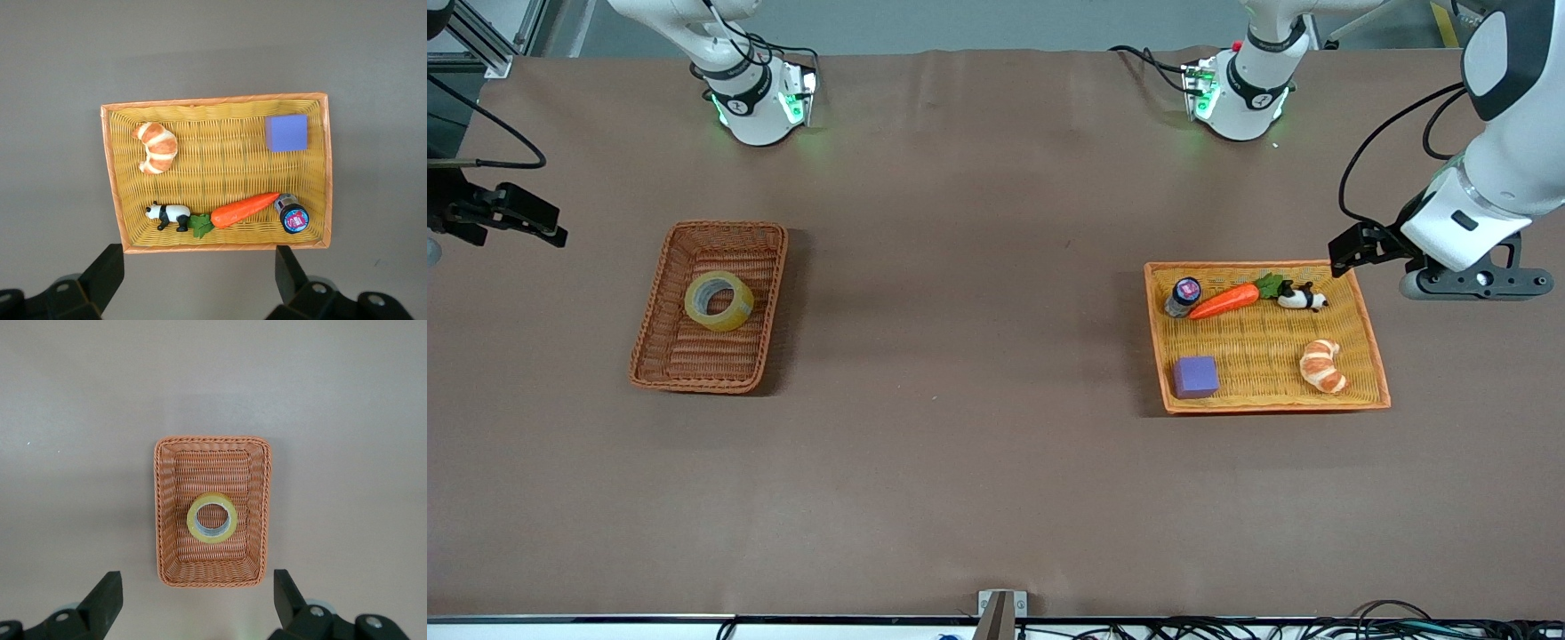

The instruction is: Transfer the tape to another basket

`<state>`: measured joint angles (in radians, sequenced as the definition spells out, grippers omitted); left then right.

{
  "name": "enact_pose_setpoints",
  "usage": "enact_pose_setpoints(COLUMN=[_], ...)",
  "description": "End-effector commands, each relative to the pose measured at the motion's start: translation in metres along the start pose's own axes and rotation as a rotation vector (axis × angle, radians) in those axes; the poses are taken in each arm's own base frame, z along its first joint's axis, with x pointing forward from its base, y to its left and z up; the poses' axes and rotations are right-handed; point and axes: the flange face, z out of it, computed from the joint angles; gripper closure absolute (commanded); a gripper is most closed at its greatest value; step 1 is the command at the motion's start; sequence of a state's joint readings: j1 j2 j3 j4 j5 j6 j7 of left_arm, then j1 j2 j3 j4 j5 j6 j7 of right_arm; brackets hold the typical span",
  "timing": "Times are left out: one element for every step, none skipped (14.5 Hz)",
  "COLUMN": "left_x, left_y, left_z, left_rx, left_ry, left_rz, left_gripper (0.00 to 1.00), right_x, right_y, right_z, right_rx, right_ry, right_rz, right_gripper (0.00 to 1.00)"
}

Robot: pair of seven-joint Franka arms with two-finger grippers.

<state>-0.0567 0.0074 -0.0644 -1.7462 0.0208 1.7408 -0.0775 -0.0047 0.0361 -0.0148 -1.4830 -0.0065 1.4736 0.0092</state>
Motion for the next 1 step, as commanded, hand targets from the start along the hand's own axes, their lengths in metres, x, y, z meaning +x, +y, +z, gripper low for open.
enact_pose_setpoints(left_x=[0.0042], left_y=[-0.0089], left_z=[-0.0090], left_rx=[0.020], left_ry=[0.020], left_rz=[0.012], left_gripper=[0.00], right_x=[-0.0080], right_y=[0.0015], right_z=[-0.0069], right_rx=[-0.001], right_ry=[0.006], right_rz=[-0.007], right_gripper=[0.00])
